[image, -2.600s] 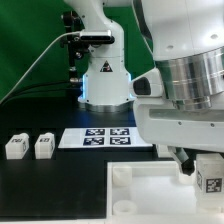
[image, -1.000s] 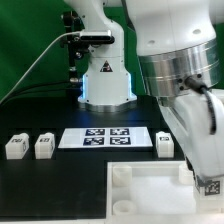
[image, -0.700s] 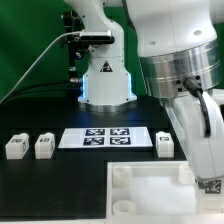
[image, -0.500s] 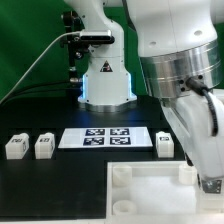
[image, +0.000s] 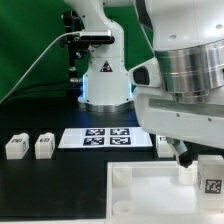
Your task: Assemble one leg
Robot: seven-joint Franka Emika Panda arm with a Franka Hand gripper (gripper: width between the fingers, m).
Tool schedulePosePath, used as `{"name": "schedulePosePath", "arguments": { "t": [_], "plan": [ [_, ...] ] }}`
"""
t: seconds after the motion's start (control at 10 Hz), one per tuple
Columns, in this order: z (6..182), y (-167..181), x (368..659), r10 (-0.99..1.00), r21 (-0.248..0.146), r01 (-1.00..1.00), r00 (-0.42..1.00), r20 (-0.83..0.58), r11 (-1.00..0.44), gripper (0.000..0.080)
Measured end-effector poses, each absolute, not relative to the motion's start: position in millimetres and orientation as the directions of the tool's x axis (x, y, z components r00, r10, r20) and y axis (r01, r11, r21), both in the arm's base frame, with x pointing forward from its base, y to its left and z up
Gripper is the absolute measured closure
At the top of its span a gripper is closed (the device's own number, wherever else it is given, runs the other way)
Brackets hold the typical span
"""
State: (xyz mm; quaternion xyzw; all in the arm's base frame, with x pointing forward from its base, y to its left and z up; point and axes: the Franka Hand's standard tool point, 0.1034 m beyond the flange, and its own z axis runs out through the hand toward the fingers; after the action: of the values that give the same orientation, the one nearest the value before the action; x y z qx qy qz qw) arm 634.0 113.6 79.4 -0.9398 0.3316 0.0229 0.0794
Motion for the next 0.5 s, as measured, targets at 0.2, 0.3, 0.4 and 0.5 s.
{"name": "schedulePosePath", "arguments": {
  "t": [0.2,0.3,0.4,0.5],
  "plan": [
    [74.7,114.5,631.9,-0.182,-0.086,-0.183,0.983,-0.016,-0.979,0.0150],
    [72.8,112.8,632.7,-0.096,-0.083,-0.097,0.995,-0.010,-0.992,0.0150],
    [72.7,112.9,632.8,-0.117,-0.083,-0.118,0.993,-0.011,-0.990,0.0150],
    [72.3,113.0,632.7,-0.132,-0.083,-0.132,0.991,-0.012,-0.988,0.0276]
  ]
}}
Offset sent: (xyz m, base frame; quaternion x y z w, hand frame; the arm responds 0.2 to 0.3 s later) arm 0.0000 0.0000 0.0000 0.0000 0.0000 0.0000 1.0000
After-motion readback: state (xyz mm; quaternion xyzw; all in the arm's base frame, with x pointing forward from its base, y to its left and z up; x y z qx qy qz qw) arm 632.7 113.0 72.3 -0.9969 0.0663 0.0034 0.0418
